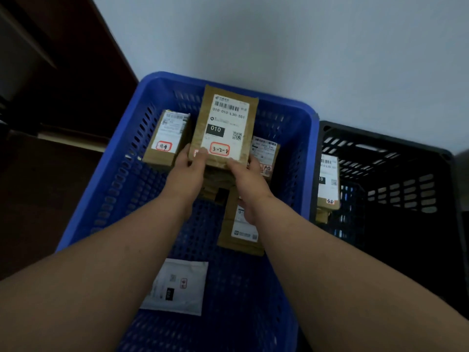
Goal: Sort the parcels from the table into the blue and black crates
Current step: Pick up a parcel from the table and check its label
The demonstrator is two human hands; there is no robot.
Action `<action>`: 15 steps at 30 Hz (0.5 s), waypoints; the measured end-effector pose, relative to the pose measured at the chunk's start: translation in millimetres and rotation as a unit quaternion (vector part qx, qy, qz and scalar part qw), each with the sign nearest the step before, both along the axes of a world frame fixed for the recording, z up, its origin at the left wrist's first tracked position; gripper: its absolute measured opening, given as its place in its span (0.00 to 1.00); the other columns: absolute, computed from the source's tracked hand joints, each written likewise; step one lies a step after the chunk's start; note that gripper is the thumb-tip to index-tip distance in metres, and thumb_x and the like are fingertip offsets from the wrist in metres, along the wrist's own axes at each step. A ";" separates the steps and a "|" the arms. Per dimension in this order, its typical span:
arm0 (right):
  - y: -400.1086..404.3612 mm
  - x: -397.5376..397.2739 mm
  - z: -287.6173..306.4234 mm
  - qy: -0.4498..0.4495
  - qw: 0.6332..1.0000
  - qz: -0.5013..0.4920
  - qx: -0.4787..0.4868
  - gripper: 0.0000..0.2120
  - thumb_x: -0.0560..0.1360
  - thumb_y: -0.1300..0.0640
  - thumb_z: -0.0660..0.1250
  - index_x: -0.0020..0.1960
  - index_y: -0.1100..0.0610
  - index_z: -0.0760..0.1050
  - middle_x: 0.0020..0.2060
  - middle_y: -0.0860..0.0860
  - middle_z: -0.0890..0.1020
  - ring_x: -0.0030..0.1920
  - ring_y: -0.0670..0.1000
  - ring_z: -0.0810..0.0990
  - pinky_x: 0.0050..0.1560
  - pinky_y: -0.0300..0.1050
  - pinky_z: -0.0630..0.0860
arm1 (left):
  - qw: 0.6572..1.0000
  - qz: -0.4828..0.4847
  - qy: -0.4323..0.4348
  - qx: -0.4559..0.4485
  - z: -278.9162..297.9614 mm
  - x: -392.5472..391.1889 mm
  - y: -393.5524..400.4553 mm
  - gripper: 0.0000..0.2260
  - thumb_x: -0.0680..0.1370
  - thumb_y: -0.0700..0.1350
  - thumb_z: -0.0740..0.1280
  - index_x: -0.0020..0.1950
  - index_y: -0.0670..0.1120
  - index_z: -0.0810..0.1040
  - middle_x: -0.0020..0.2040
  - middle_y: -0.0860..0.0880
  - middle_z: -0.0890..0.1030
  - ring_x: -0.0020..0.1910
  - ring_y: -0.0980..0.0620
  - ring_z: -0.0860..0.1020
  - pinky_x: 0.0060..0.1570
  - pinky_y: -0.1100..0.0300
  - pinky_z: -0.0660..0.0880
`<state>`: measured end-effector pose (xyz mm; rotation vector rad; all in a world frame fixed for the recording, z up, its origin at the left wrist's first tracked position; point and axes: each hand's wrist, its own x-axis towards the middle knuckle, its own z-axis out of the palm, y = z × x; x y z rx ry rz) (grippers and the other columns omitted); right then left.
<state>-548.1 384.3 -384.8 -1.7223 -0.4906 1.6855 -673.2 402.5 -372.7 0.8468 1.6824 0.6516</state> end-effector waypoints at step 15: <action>21.9 -37.1 -20.3 0.068 0.997 -0.027 -0.012 0.49 0.58 0.32 0.75 0.74 0.45 0.63 0.62 0.50 0.79 0.60 0.54 0.78 0.60 0.52 0.73 | 0.997 -0.003 -0.055 -0.056 -27.2 -48.1 27.7 0.40 0.61 0.81 0.60 0.64 0.59 0.77 0.60 0.54 0.81 0.59 0.51 0.78 0.66 0.47 0.69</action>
